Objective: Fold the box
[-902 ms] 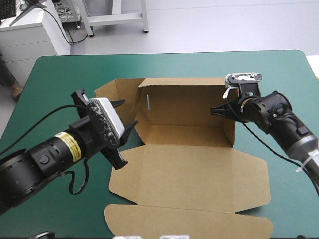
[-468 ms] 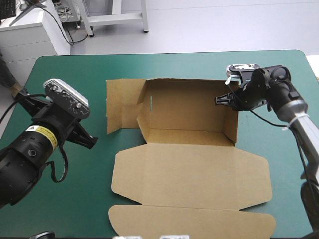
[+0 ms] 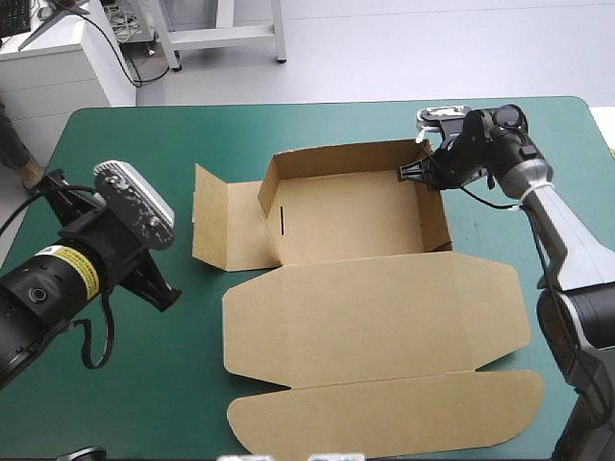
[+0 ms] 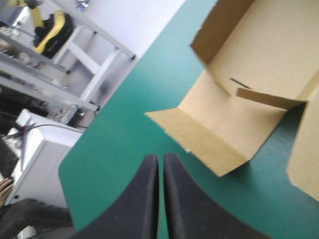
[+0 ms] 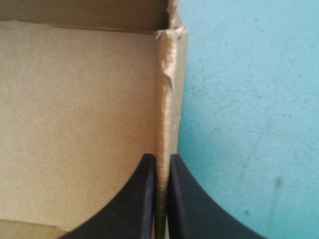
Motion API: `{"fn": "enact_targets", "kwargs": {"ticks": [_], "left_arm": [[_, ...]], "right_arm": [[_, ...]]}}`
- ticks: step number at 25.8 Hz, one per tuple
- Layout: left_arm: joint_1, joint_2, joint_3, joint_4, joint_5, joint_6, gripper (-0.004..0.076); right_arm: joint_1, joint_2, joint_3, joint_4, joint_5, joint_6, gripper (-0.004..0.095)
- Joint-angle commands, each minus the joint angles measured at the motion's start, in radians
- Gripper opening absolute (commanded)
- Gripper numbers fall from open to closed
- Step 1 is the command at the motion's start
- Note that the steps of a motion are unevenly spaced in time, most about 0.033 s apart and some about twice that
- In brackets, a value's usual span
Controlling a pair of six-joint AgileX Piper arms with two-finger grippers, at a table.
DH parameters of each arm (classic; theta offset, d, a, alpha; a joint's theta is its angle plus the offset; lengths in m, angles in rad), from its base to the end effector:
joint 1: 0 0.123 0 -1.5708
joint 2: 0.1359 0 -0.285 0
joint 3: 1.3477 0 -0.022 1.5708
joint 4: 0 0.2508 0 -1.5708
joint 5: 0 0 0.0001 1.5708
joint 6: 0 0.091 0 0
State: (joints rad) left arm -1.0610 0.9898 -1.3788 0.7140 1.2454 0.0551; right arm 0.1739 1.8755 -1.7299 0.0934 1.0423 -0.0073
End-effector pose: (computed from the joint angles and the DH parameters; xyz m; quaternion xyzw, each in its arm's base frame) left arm 0.1204 -0.0997 0.4701 0.4345 0.7458 0.1291 0.4883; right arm 0.4068 0.0789 0.3073 -0.0744 0.9687 0.0639 0.2281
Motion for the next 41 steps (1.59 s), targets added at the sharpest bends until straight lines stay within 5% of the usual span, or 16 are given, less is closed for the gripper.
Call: {"fn": "enact_targets", "kwargs": {"ticks": [1, 4, 11, 14, 21, 26, 35, 41], "left_arm": [[-0.005, -0.008, -0.028, -0.124, -0.062, 0.095, 0.0011], [-0.005, -0.008, -0.011, -0.306, -0.064, 0.259, 0.0011], [0.089, -0.007, 0.275, -0.368, -0.179, 0.315, 0.0011], [0.347, -0.011, 0.473, -0.459, -0.361, 0.318, 0.0012], [0.837, -0.025, 0.633, -0.968, -0.503, 0.367, 0.0011], [1.051, -0.130, 0.798, -1.070, -0.576, 0.369, 0.0001], [1.059, -0.455, 0.812, -0.899, -0.522, 0.242, -0.0008], [1.059, -0.651, 0.863, -0.765, -0.481, 0.077, -0.0008]], "right_arm": [[0.006, -0.010, -0.011, 0.055, 0.064, -0.026, -0.0013], [0.006, -0.005, -0.012, 0.057, 0.061, -0.040, -0.0013], [0.006, -0.005, -0.012, 0.117, 0.069, -0.047, -0.0013], [0.008, -0.005, -0.012, 0.120, 0.078, -0.074, -0.0013], [0.008, -0.005, -0.012, 0.117, 0.073, -0.085, -0.0013], [0.008, 0.014, -0.012, 0.086, 0.069, -0.085, -0.0013], [0.008, 0.054, -0.014, 0.083, 0.086, -0.105, -0.0002], [0.008, 0.054, -0.016, 0.085, 0.088, -0.134, 0.0167]]}}
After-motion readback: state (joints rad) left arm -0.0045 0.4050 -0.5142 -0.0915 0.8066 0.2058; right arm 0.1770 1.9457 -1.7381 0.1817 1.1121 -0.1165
